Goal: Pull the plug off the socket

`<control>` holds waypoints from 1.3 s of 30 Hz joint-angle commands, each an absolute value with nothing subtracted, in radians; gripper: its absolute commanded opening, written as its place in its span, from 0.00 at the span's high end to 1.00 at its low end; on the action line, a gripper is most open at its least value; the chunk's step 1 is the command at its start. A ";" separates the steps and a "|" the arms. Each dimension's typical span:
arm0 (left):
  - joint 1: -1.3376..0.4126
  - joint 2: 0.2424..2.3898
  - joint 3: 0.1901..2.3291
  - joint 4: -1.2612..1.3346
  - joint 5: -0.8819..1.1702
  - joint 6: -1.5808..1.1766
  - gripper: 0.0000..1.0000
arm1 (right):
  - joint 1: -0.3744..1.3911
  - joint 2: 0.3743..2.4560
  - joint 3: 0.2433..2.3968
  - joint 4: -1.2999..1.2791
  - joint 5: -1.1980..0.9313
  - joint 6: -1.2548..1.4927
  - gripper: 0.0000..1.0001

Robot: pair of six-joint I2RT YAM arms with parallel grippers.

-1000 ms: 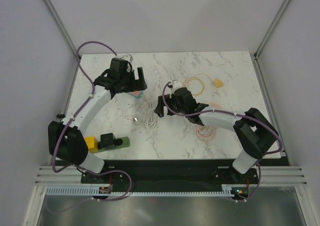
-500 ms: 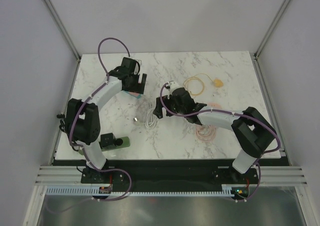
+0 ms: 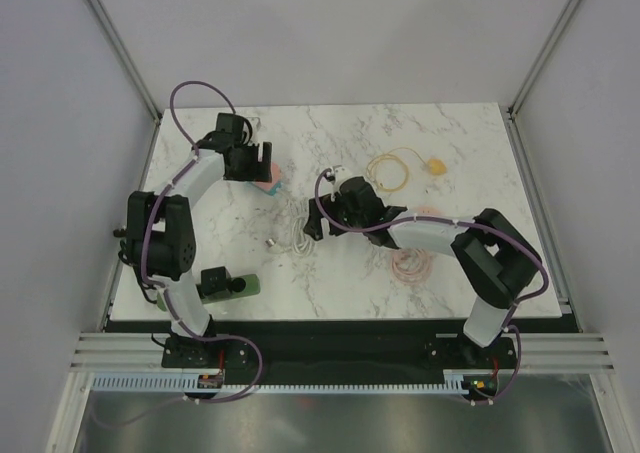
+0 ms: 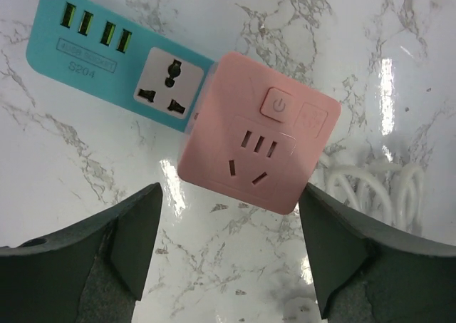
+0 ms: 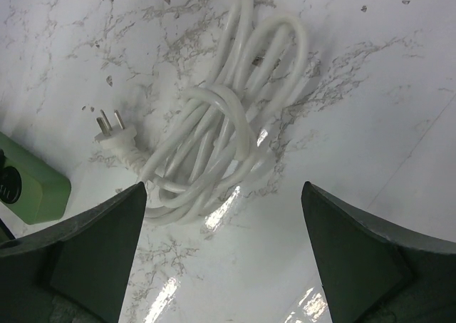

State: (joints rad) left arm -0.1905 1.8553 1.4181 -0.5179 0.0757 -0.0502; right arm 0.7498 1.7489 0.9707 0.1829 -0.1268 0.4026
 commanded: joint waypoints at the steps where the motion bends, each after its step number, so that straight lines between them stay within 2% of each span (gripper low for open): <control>1: -0.167 1.858 1.445 -0.446 0.259 -0.090 0.16 | 0.761 1.764 1.026 0.201 -0.138 0.384 0.02; 8: -0.172 1.896 1.457 -0.448 0.198 -0.094 0.14 | 0.787 1.812 1.115 0.146 -0.135 0.382 0.02; 15: -0.173 1.927 1.555 -0.495 0.134 -0.052 0.09 | 0.813 1.864 1.264 0.071 -0.140 0.361 0.02; 18: -0.173 1.953 1.580 -0.505 0.132 -0.046 0.01 | 0.813 1.882 1.301 0.043 -0.138 0.344 0.02; 27: -0.172 1.991 1.549 -0.428 0.167 -0.060 0.00 | 0.813 1.879 1.214 0.112 -0.140 0.350 0.02; 33: -0.193 1.993 1.540 -0.425 0.173 -0.104 0.07 | 0.813 1.862 1.190 0.126 -0.138 0.356 0.02; 35: -0.230 1.983 1.528 -0.428 0.135 -0.100 0.09 | 0.811 1.849 1.183 0.121 -0.124 0.351 0.02; 39: -0.314 1.960 1.505 -0.459 -0.021 -0.081 0.21 | 0.810 1.825 1.160 0.120 -0.086 0.341 0.02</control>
